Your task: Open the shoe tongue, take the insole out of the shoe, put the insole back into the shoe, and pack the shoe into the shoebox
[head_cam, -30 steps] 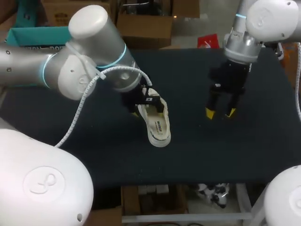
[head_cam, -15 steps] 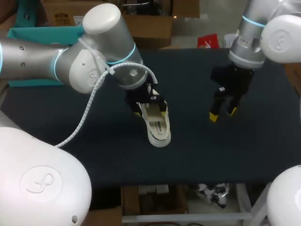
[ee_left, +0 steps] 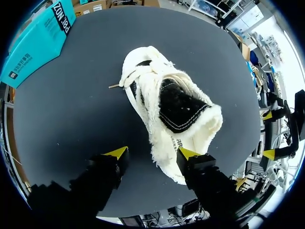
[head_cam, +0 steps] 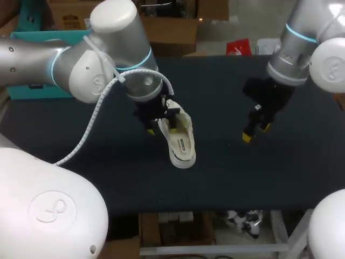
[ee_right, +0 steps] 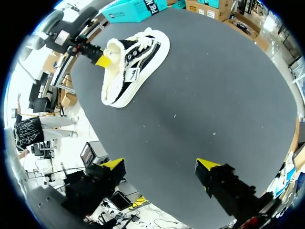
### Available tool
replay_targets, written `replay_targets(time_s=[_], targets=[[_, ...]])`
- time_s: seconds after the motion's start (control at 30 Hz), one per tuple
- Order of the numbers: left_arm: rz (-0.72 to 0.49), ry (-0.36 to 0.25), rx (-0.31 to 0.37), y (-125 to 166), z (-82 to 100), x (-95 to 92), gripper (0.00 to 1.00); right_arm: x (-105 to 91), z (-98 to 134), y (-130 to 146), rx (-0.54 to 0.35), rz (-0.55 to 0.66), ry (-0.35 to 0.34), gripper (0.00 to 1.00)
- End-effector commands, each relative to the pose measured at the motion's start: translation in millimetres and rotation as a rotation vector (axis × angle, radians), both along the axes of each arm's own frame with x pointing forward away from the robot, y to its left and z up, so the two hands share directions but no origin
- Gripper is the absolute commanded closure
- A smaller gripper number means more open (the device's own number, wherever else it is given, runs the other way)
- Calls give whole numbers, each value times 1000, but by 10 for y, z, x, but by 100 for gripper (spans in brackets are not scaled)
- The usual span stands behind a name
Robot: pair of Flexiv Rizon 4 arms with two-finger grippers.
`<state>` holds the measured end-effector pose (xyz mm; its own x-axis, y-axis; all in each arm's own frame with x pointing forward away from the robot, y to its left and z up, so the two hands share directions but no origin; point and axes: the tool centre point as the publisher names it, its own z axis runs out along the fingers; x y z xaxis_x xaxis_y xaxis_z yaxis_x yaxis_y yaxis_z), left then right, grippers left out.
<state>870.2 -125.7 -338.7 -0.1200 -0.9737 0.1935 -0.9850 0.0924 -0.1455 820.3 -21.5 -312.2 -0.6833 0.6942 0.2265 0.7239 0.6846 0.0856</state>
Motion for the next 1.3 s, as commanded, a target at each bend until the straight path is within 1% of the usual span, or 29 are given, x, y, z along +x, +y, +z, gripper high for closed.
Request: replay_targets(time_s=[0.03, 0.07, 0.1, 0.17, 0.23, 0.27, 0.3, 0.4, 0.47, 0.57, 0.63, 0.7, 0.77, 0.8, 0.83, 0.87, 0.9, 0.93, 0.97, 1.0, 1.03, 1.07, 1.1, 1.17, 1.2, 1.27, 1.3], targets=[[22, 0, 5, -21, -103, 152, 35, -30, -19, -30, 23, 5, -34, 0], [24, 4, 1, -24, -121, 175, 35, -28, -19, -30, 21, 7, -35, 0], [24, 7, 0, -34, -140, 189, 37, -24, -20, -29, 18, 13, -38, 0], [23, 11, 2, -68, -163, 205, 47, -19, -23, -28, 11, 21, -39, 0], [23, 12, 0, -93, -171, 214, 71, -17, -26, -28, 8, 33, -42, 0], [22, 15, -1, -98, -174, 220, 90, -19, -30, -37, 11, 41, -46, 0], [21, 16, -2, -102, -176, 225, 100, -23, -32, -48, 16, 49, -48, 0], [19, 20, 0, -101, -178, 239, 100, -30, -44, -73, 33, 54, -44, 0], [19, 15, 3, -76, -130, 233, 100, -30, -44, -73, 33, 54, -44, 0], [8, -14, 3, -22, -21, 177, 100, -30, -44, -73, 33, 54, -44, 0], [-12, -54, -9, 33, 95, 114, 100, -30, -44, -73, 33, 54, -44, 0], [-31, -111, -29, 99, 218, 80, 100, -30, -44, -73, 33, 54, -44, 0], [-69, -164, -63, 177, 366, 31, 100, -30, -44, -73, 33, 54, -44, 0], [-97, -199, -70, 211, 434, 30, 100, -30, -44, -73, 33, 54, -44, 0], [-139, -218, -92, 233, 498, 24, 100, -30, -44, -73, 33, 54, -44, 0], [-162, -236, -107, 252, 562, 20, 100, -4, -52, -52, -25, 116, -46, 0], [-199, -261, -98, 264, 617, 19, 100, 4, -53, -50, -23, 222, -67, 0], [-245, -274, -108, 258, 670, 1, 100, 4, -47, -63, -56, 255, -51, 0], [-268, -296, -120, 259, 729, -13, 100, 8, -38, -60, -112, 292, -50, 0], [-309, -320, -113, 255, 783, -31, 100, -12, -28, -69, -95, 405, -78, 0], [-344, -332, -121, 246, 829, -55, 100, -26, -17, -106, -100, 426, -85, 0], [-360, -352, -121, 251, 876, -68, 100, -31, -15, -125, -137, 462, -89, 0], [-397, -365, -118, 249, 916, -84, 100, -56, -11, -148, -124, 536, -116, 0], [-436, -388, -116, 260, 987, -104, 100, -66, 2, -226, -118, 554, -155, 0], [-457, -398, -126, 265, 1021, -112, 100, -75, 9, -248, -99, 596, -192, 0], [-476, -409, -125, 283, 1073, -117, 100, -89, 39, -304, -76, 609, -240, 0], [-508, -416, -128, 288, 1096, -133, 100, -98, 56, -328, -59, 634, -268, 0]])
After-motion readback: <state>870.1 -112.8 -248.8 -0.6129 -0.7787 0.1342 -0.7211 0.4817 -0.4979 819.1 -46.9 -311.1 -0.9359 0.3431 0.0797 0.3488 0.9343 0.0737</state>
